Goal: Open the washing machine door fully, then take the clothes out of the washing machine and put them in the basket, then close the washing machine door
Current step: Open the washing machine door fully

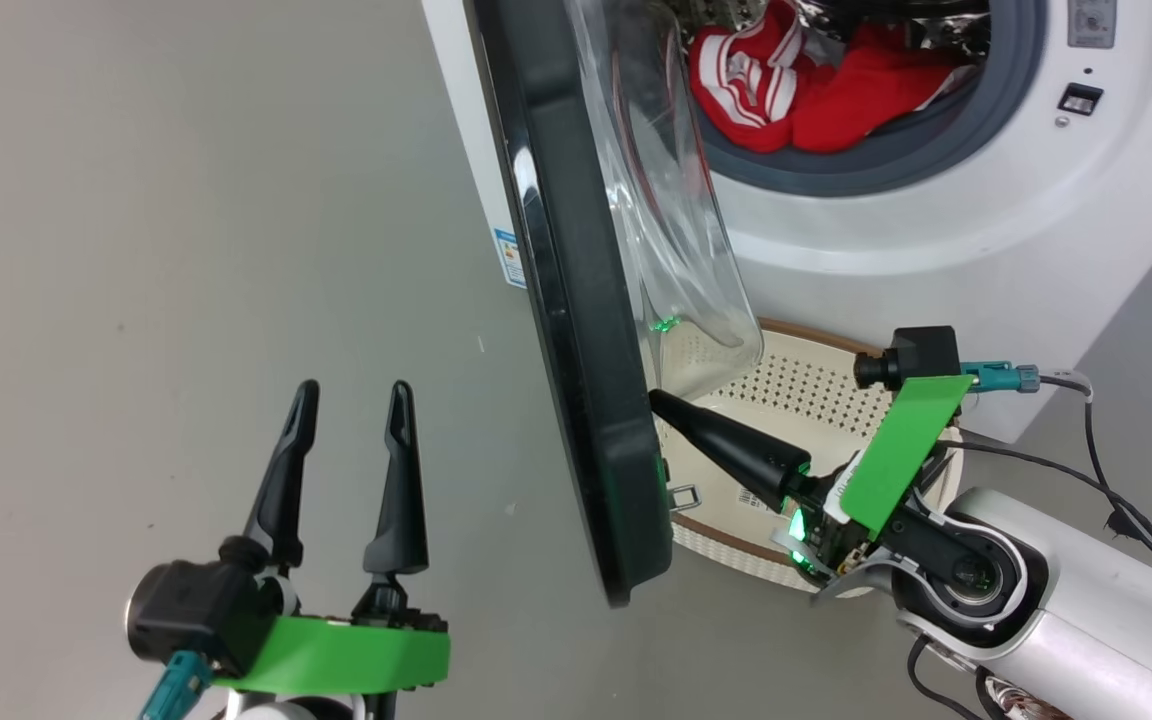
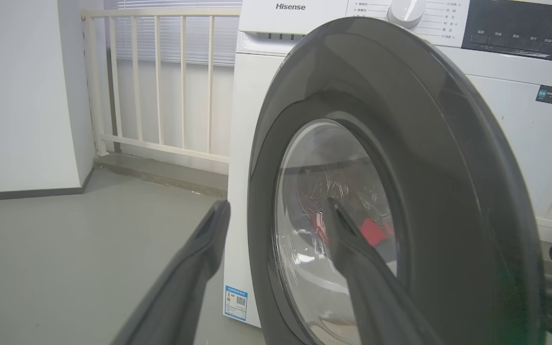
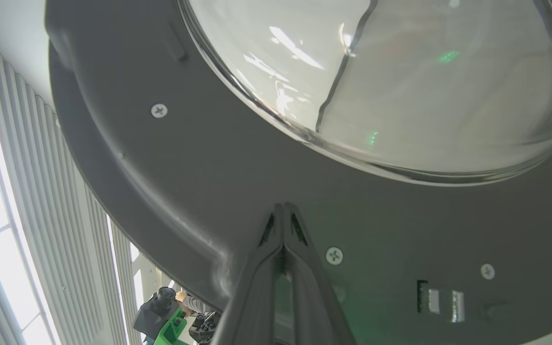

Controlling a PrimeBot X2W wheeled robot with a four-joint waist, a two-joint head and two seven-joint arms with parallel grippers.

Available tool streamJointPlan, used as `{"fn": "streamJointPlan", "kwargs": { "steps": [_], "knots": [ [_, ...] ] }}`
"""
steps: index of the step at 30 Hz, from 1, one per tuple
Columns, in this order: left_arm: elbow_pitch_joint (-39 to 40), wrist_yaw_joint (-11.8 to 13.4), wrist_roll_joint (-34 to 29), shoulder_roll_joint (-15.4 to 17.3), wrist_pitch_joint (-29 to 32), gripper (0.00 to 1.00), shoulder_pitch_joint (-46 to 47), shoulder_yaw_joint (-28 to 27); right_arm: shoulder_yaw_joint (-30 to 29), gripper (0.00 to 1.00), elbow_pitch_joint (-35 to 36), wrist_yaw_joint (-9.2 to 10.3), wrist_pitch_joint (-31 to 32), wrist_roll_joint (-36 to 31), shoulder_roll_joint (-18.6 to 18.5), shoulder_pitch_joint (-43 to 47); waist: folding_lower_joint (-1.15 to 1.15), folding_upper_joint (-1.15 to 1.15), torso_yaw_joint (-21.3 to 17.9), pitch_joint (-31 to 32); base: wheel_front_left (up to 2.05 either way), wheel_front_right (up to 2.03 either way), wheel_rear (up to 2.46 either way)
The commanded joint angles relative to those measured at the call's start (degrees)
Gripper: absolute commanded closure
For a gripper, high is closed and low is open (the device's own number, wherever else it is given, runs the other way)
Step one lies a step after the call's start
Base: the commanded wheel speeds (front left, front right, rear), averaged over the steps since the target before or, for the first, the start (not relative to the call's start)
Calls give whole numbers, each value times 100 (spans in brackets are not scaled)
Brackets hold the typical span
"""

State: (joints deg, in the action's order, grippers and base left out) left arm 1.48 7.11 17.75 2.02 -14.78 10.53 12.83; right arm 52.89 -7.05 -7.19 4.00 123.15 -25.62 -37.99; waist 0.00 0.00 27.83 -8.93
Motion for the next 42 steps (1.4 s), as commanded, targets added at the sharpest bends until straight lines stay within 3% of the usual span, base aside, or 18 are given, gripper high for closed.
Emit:
{"fn": "streamJointPlan", "kwargs": {
  "steps": [1, 12, 32, 41, 42],
  "knots": [
    [117, 46, 22, 86, -22, 0, 7, -168, 153, 100, 266, -30, -94, 134, 4, -102, 0, 0, 105, 27, 0, 0, 0],
    [112, 59, 64, 86, -22, 0, -51, -156, 725, 100, 564, -30, -454, 521, -222, -389, 0, 0, 342, 25, 0, 0, 0],
    [310, 167, 142, 86, -22, 0, -206, -331, 1382, 100, 588, -30, -683, 901, -326, -968, 0, 0, 387, -120, 0, 0, 0],
    [300, 168, 191, 86, -22, 0, -220, -295, 1738, 100, 458, -30, -1094, 414, -502, -1175, 0, 0, 379, -91, 0, 0, 0],
    [293, 164, 190, 86, -22, 0, -216, -294, 1783, 79, 415, -30, -1182, 304, -524, -1204, 0, 0, 377, -82, 0, 0, 0]
  ]
}}
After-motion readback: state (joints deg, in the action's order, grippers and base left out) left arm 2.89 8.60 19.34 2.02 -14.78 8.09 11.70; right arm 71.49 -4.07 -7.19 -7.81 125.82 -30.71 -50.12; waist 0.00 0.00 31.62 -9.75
